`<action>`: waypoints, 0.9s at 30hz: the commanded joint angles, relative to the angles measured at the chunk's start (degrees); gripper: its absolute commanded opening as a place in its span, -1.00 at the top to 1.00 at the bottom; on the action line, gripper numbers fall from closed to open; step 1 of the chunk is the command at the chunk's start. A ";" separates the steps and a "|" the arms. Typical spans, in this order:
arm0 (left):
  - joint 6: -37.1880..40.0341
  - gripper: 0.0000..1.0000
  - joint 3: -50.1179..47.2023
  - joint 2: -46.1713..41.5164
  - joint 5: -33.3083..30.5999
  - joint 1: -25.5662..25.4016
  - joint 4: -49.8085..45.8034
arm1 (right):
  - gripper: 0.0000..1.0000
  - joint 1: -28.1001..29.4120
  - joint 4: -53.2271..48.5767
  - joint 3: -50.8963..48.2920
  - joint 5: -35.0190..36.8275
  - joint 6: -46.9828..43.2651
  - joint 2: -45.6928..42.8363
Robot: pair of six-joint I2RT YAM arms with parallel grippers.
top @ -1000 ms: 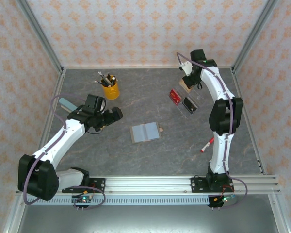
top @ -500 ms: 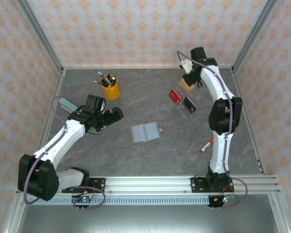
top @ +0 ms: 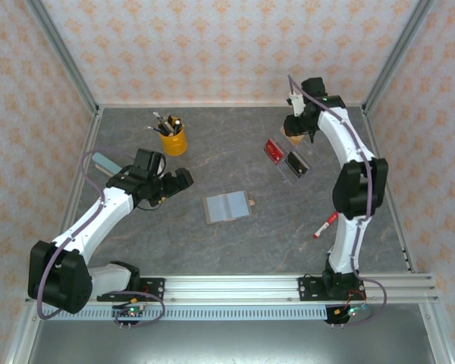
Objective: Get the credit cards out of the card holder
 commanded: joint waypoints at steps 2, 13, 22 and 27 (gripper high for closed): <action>-0.02 -1.00 -1.01 -0.89 -0.62 0.44 -0.82 | 0.15 4.36 6.57 -10.89 -7.23 12.61 -12.37; -1.03 -1.00 -3.11 -1.02 -1.18 0.46 0.36 | -0.06 25.31 15.10 -33.27 4.12 29.56 -26.29; -3.84 -1.00 -4.90 -3.04 -9.85 0.39 -0.91 | -0.23 41.62 17.41 -33.57 13.29 35.13 -14.67; -3.76 -1.00 -5.84 -4.86 -12.80 0.42 -2.04 | -0.40 45.76 15.01 -27.50 16.66 34.35 -5.55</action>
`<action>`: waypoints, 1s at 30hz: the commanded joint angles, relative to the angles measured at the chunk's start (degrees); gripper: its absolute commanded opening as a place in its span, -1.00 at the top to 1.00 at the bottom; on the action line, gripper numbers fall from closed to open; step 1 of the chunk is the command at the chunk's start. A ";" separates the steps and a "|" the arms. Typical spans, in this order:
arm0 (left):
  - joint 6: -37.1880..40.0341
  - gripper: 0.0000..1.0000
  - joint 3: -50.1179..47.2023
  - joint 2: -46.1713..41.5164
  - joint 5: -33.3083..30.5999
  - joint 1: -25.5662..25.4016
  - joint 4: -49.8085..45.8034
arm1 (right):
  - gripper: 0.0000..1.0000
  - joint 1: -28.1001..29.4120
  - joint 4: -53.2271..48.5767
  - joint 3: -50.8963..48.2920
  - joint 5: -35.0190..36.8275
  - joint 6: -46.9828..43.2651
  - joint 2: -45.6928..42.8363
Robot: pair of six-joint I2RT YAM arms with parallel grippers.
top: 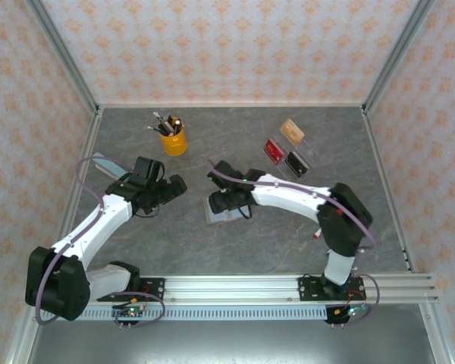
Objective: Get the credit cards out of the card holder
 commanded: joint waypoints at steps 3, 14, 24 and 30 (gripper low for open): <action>-0.48 -1.00 -1.29 -2.54 -5.41 0.49 -2.36 | -0.52 2.30 -2.52 6.73 5.60 -0.19 7.38; 0.14 -1.00 -1.40 -2.28 -5.11 0.57 -2.34 | -0.54 2.36 -4.42 8.56 4.61 -0.82 14.08; 0.23 -1.00 -1.29 -1.83 -4.31 0.54 -2.16 | 0.00 0.81 -3.06 5.64 1.82 0.84 14.46; 0.23 -1.00 -1.05 -1.39 -4.01 0.57 -2.16 | 0.28 -0.43 -0.86 4.28 -0.97 1.61 12.97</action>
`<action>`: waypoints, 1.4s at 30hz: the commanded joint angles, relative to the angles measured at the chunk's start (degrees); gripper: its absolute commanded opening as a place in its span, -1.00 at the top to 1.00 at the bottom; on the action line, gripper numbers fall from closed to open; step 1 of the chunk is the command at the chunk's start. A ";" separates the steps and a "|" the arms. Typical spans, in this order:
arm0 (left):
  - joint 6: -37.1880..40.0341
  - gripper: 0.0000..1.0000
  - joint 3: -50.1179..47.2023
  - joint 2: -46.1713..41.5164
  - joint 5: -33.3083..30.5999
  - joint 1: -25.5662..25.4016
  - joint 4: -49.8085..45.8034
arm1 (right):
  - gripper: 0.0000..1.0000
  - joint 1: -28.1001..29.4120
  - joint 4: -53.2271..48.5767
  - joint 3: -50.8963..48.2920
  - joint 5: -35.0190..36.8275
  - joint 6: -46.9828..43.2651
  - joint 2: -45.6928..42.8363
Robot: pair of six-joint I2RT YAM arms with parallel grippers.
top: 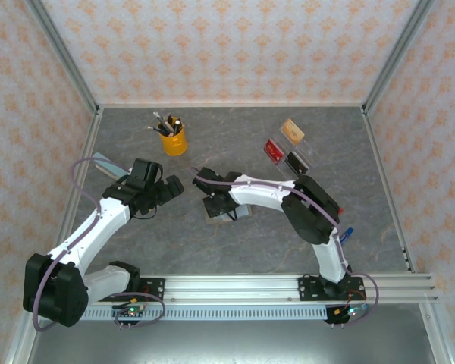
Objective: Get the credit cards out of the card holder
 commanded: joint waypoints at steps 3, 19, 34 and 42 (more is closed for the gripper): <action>0.18 -1.00 -0.35 0.86 -1.13 0.50 -1.07 | 0.37 -1.46 0.43 -2.70 -1.47 1.41 -0.78; 1.63 -1.00 8.45 -3.02 -16.82 0.53 -7.26 | -0.54 -3.06 6.89 -6.90 12.98 6.33 -24.53; 19.16 -1.00 -6.67 -20.74 -39.60 0.49 8.88 | -1.00 -24.20 12.02 -25.72 39.30 -6.47 -47.73; 24.00 -1.00 -12.42 -16.23 -42.98 0.51 20.13 | -1.00 -40.35 28.13 -43.06 35.85 -6.78 -58.35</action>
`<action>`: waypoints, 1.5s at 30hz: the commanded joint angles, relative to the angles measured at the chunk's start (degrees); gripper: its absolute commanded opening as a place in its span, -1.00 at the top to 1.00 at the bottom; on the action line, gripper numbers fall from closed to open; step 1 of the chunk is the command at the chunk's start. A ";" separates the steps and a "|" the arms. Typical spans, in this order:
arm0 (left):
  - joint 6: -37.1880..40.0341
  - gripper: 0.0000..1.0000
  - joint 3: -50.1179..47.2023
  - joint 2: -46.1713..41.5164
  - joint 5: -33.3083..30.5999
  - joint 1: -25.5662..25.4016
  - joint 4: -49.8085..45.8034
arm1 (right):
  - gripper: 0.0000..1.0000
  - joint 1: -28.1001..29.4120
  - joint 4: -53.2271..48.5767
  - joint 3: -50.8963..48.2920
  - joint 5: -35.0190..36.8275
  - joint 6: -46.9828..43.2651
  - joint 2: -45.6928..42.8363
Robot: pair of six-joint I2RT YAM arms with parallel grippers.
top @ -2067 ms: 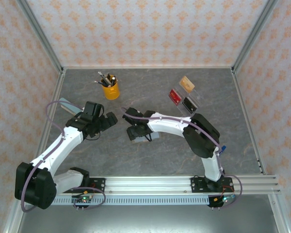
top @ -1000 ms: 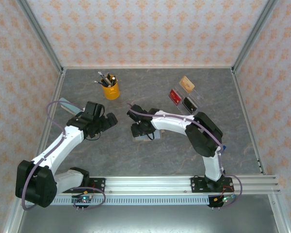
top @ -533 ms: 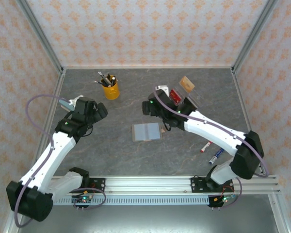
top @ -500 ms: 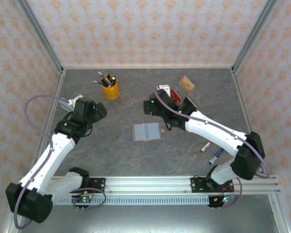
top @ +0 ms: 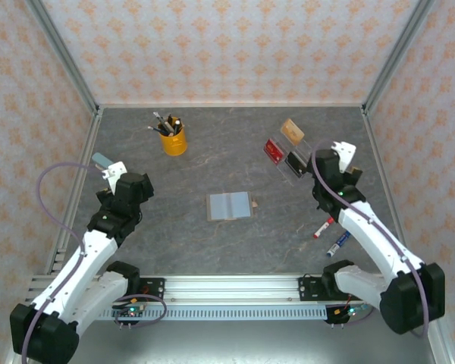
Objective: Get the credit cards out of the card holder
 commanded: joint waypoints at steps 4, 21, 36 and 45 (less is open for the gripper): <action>10.75 -1.00 -5.22 5.69 -4.67 0.50 17.68 | -1.00 -7.98 17.19 -10.04 -2.37 -4.48 -0.92; 20.59 -1.00 -16.57 15.96 14.00 9.88 52.24 | -1.00 -10.66 54.03 -21.27 -18.28 -15.22 15.77; 19.75 -1.00 -16.04 32.31 22.69 13.67 69.73 | -1.00 -10.91 64.63 -21.97 -21.99 -16.88 27.11; 18.81 -1.00 -13.64 37.46 21.13 13.63 69.72 | -1.00 -11.18 61.43 -20.24 -19.11 -15.22 27.29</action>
